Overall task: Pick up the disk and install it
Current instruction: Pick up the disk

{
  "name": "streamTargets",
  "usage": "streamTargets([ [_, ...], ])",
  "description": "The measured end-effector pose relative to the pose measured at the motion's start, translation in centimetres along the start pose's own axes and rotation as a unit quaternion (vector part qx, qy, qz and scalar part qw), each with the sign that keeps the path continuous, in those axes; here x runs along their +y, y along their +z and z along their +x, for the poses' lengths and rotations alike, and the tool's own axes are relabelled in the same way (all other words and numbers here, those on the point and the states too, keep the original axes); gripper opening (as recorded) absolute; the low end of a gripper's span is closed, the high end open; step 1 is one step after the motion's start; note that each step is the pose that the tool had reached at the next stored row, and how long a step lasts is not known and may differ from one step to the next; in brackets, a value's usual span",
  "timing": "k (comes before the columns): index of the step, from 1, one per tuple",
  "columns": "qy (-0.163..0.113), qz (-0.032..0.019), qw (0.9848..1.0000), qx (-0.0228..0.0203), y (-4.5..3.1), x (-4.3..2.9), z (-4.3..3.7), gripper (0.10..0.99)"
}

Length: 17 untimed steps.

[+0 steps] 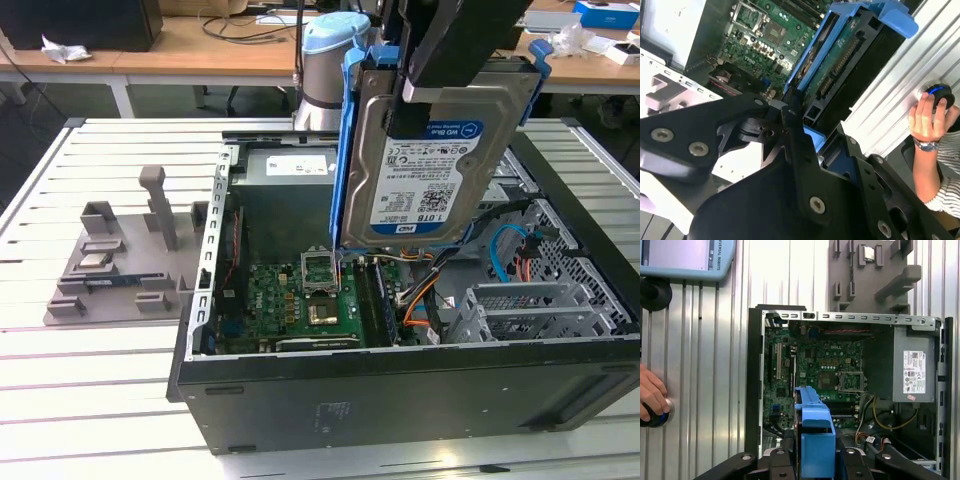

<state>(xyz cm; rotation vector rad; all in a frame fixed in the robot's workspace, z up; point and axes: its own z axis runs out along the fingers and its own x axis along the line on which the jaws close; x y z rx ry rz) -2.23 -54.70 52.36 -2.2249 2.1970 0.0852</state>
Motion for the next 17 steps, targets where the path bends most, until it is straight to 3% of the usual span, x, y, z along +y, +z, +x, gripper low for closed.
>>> streamTargets([
  [2, 0.014, 0.0007, 0.9999, -0.0003, 0.05, -0.02, 0.02, 0.369],
  [10, 0.014, 0.0007, 0.9999, -0.0004, 0.05, -0.04, 0.05, 0.369],
  [12, 0.014, 0.0007, 0.9999, -0.0004, 0.04, -0.42, 0.06, 0.369],
  [15, 0.015, 0.0005, 0.9999, -0.0004, 0.02, -1.79, 0.08, 0.369],
  [17, 0.014, 0.0005, 0.9999, -0.0004, 0.01, -2.21, 0.09, 0.369],
])
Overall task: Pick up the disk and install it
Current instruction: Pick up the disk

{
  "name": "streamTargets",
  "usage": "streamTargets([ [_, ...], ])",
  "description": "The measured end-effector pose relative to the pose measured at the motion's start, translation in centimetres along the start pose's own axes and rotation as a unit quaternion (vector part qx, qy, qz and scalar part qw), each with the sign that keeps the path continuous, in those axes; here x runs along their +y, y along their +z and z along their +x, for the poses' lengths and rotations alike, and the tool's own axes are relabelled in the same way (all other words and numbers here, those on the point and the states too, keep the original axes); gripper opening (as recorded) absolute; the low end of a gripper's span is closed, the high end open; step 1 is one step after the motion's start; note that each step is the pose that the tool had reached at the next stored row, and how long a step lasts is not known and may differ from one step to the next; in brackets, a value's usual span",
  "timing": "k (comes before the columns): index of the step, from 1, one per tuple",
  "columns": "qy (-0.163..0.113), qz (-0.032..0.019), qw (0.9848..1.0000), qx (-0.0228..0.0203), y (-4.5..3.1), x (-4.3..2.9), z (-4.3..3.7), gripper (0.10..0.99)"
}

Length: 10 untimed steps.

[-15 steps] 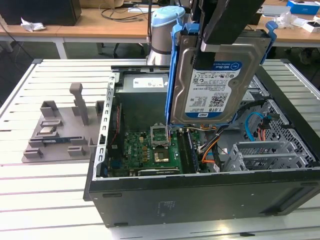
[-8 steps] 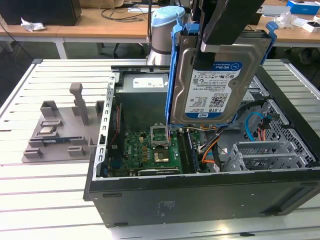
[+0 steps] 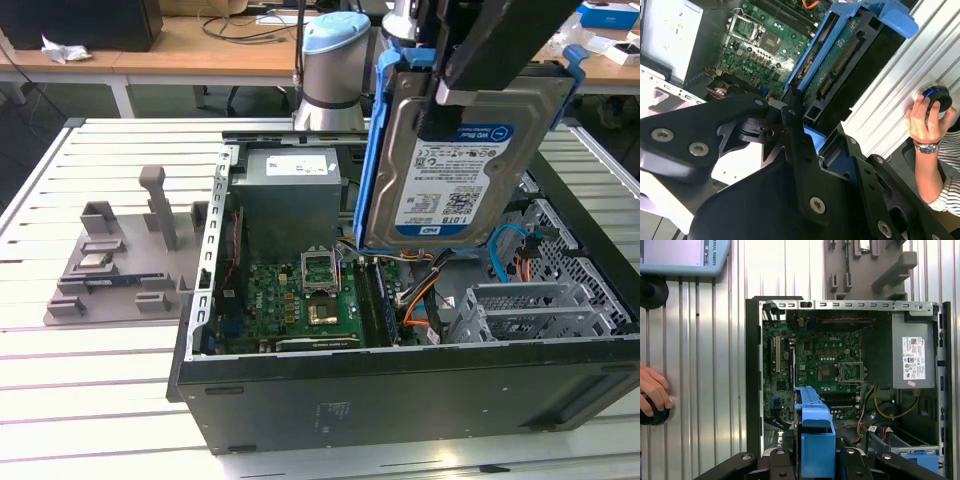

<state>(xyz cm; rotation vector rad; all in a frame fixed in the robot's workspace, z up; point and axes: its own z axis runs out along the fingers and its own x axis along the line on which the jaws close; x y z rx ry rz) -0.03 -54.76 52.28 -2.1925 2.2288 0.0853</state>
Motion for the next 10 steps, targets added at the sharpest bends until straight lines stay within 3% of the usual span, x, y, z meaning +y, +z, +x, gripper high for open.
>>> streamTargets([
  [3, 0.000, 0.0000, 1.0000, 0.0000, -0.01, -0.50, 0.12, 0.369],
  [6, 0.000, 0.0000, 1.0000, 0.0000, -0.05, -0.96, 0.82, 0.369],
  [10, 0.000, 0.0000, 1.0000, 0.0000, -0.08, -1.67, 0.84, 0.369],
])
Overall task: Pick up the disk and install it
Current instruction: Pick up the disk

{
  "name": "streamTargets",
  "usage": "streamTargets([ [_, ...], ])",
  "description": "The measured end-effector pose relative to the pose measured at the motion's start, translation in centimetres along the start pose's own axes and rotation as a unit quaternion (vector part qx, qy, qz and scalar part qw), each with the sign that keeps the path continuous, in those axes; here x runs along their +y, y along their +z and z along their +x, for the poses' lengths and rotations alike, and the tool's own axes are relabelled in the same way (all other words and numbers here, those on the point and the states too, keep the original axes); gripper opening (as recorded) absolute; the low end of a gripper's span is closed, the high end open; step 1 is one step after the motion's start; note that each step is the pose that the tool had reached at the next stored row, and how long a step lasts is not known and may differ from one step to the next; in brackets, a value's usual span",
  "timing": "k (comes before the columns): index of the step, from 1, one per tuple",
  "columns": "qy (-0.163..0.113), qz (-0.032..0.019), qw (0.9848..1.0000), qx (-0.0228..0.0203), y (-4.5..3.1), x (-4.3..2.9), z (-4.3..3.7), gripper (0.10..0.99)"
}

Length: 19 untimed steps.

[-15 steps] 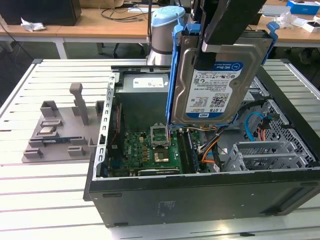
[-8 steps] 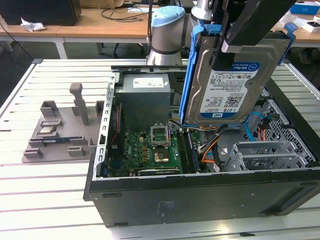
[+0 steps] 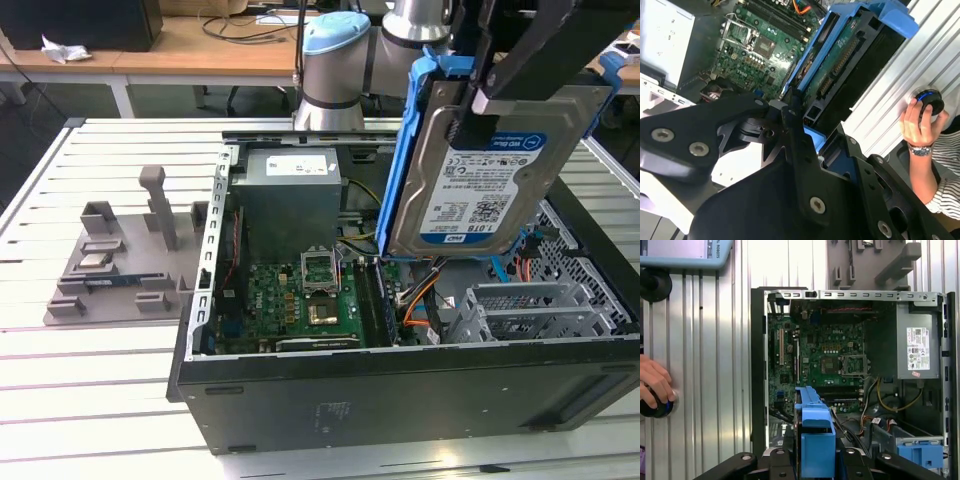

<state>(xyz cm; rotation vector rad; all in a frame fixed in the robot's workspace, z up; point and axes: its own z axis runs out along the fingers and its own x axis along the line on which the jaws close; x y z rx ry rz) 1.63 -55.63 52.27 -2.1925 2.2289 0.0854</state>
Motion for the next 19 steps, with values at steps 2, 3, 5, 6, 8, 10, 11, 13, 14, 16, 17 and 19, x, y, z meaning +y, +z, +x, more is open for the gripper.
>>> streamTargets([
  [2, 0.000, -0.0002, 1.0000, -0.0001, 0.01, -0.60, -0.01, 0.369],
  [3, 0.000, -0.0005, 1.0000, 0.0000, 0.05, -0.91, -0.01, 0.369],
  [5, 0.000, -0.0009, 1.0000, -0.0001, 0.49, -1.48, 0.01, 0.369],
  [6, 0.000, -0.0010, 1.0000, -0.0002, 0.64, -1.61, 0.01, 0.369],
  [8, 0.000, -0.0012, 1.0000, 0.0000, 0.96, -1.96, 0.02, 0.369],
  [10, 0.000, -0.0015, 1.0000, 0.0000, 1.47, -3.06, 0.03, 0.369],
  [11, 0.000, -0.0015, 1.0000, 0.0001, 1.53, -3.45, 0.02, 0.369],
  [13, 0.000, -0.0015, 1.0000, 0.0000, 1.59, -3.80, 0.01, 0.369],
  [14, 0.000, -0.0015, 1.0000, 0.0000, 1.64, -4.03, 0.02, 0.369],
  [16, 0.000, -0.0015, 1.0000, 0.0000, 1.70, -4.40, 0.02, 0.369],
  [17, 0.000, -0.0015, 1.0000, 0.0001, 1.72, -4.63, 0.01, 0.369],
  [19, 0.000, -0.0015, 1.0000, 0.0000, 1.76, -5.00, 0.01, 0.369],
])
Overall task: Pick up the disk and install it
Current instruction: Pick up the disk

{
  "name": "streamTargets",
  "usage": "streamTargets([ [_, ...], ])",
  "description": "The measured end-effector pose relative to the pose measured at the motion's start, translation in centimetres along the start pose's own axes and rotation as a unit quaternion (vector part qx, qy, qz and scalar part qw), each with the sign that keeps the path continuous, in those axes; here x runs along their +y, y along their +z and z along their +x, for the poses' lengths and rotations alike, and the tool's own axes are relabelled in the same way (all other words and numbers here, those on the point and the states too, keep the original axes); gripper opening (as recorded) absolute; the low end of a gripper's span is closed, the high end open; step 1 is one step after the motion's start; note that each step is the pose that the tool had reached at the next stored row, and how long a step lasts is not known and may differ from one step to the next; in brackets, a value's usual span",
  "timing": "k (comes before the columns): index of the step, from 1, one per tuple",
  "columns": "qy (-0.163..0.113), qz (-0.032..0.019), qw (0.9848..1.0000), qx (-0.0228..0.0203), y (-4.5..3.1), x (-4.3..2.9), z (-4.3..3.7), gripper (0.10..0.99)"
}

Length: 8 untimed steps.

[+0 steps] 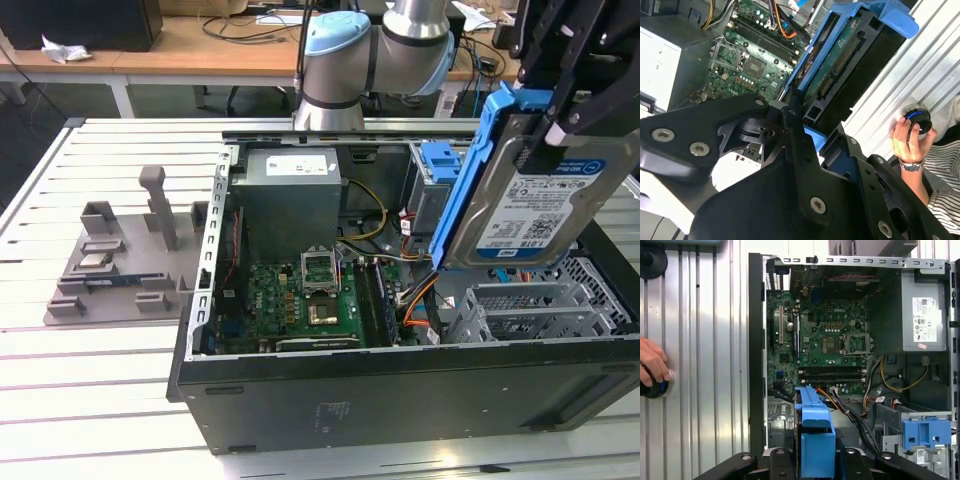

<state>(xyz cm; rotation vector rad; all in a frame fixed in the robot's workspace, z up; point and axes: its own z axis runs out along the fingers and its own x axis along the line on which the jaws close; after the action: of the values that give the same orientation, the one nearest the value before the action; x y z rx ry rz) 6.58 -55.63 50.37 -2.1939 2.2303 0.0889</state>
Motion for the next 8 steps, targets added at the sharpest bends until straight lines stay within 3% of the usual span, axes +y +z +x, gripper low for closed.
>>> streamTargets([
  [8, 0.000, 0.0000, 1.0000, 0.0000, 0.10, -1.25, -0.02, 0.369],
])
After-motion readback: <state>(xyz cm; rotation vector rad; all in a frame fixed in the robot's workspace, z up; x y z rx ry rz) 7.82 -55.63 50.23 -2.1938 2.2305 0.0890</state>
